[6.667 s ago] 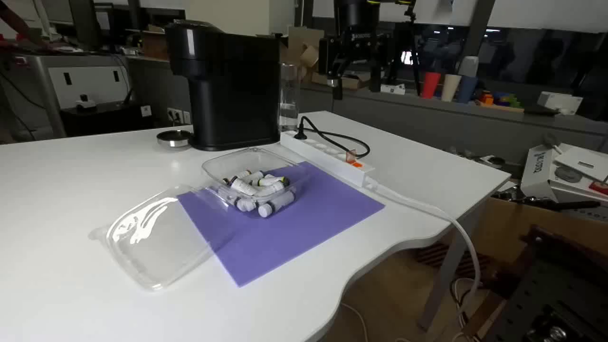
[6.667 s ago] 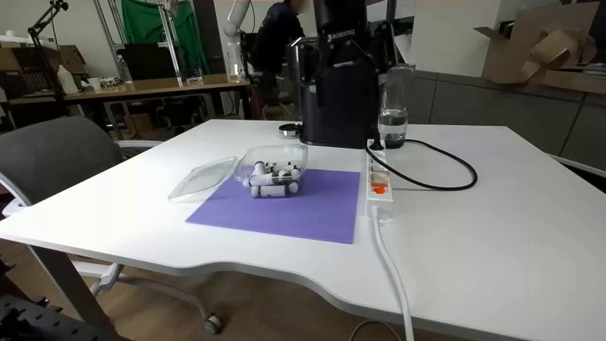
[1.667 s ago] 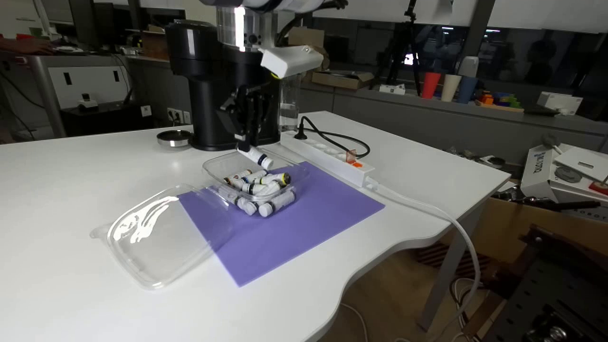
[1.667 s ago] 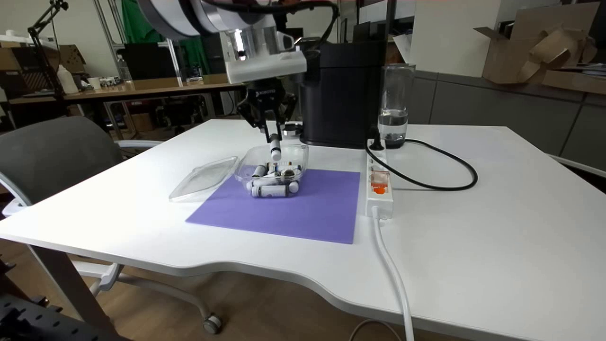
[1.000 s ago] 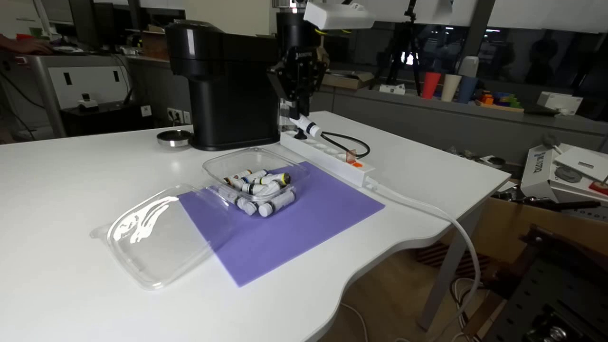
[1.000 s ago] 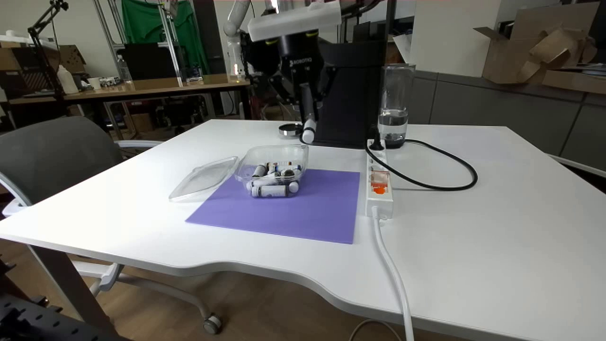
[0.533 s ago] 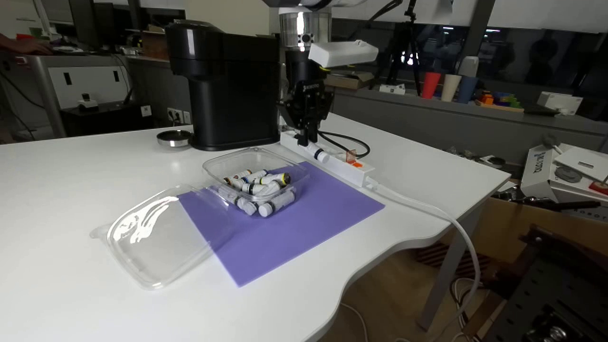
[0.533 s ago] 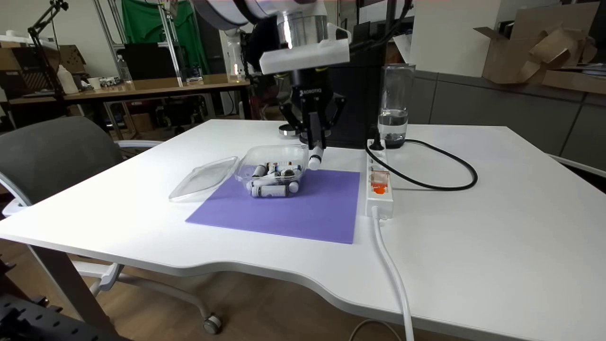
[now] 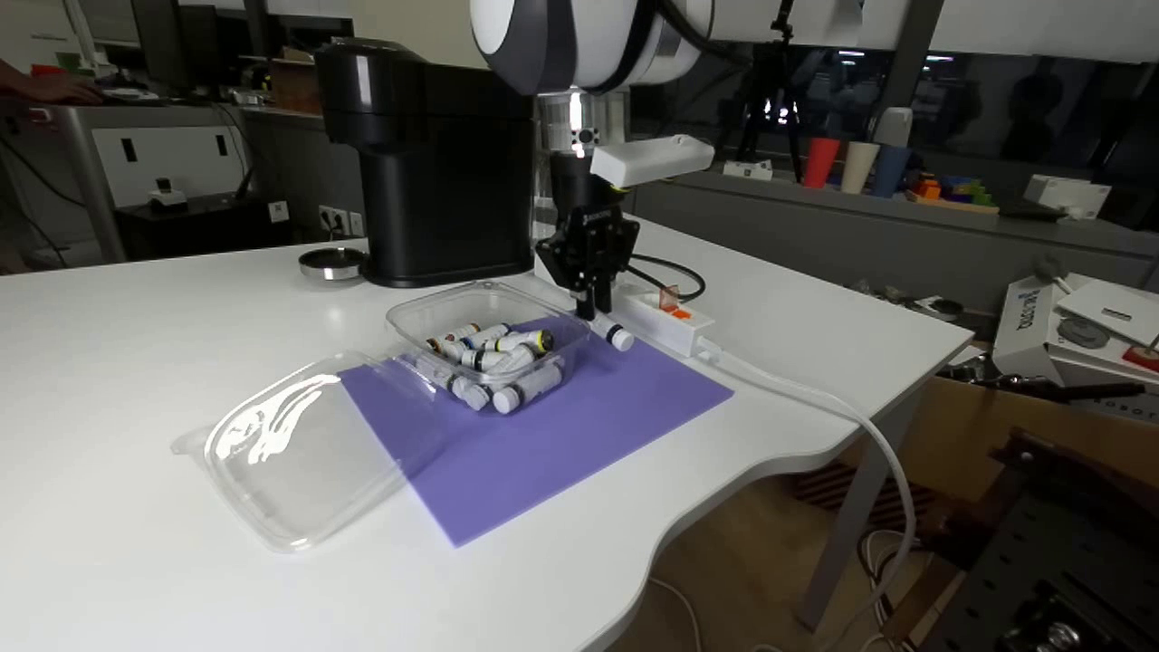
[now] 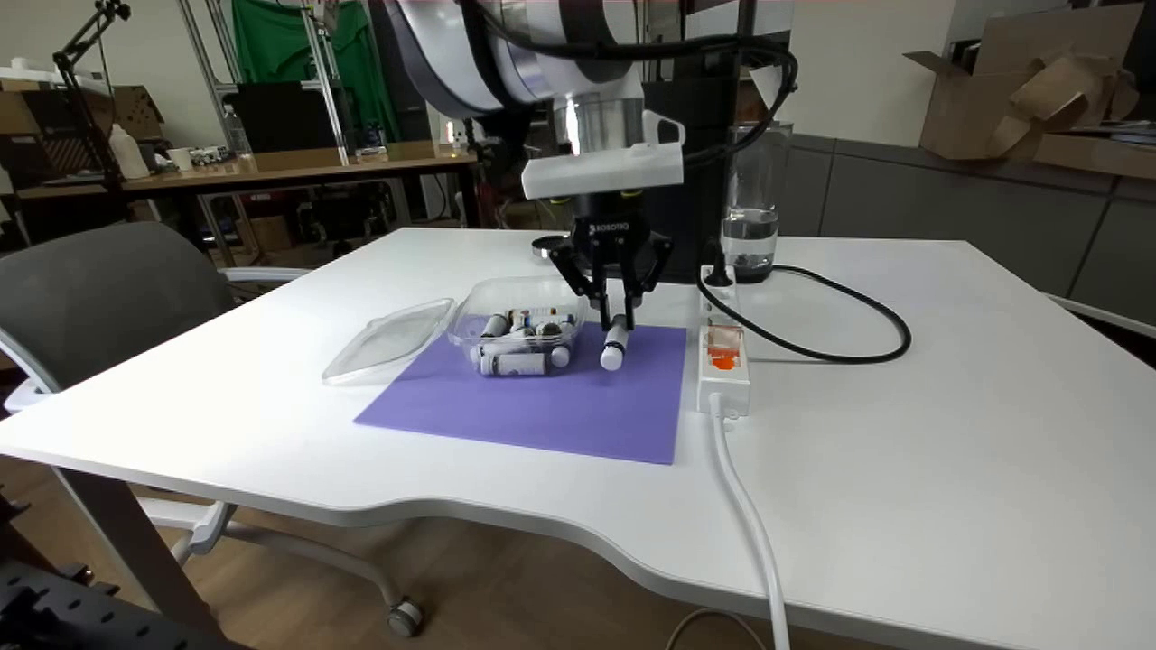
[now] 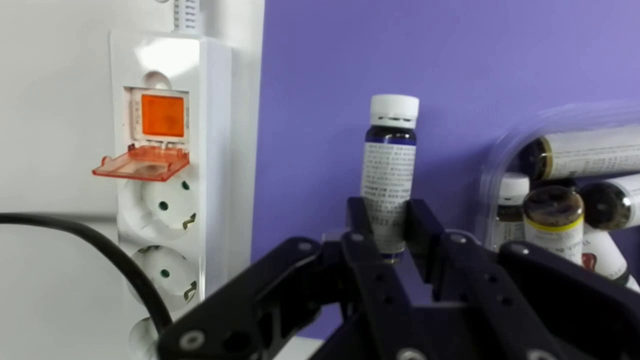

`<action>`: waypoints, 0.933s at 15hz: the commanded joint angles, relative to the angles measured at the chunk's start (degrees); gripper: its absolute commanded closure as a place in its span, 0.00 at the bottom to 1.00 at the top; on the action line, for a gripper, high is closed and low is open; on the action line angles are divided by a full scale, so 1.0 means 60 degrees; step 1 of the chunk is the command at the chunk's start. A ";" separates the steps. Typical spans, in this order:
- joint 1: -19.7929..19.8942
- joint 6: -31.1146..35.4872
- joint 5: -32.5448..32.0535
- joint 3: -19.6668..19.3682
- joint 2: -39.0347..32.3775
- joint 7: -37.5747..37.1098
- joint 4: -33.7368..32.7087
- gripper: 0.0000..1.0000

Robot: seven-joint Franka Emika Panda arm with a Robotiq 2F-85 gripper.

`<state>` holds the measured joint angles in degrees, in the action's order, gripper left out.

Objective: Remove the object from the box and put it on the table.

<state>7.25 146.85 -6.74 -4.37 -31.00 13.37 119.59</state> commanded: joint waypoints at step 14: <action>0.0046 0.0229 -0.0021 0.0029 0.0185 -0.0114 -0.0393 0.00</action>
<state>7.61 148.67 -6.75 -4.10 -33.36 14.11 115.78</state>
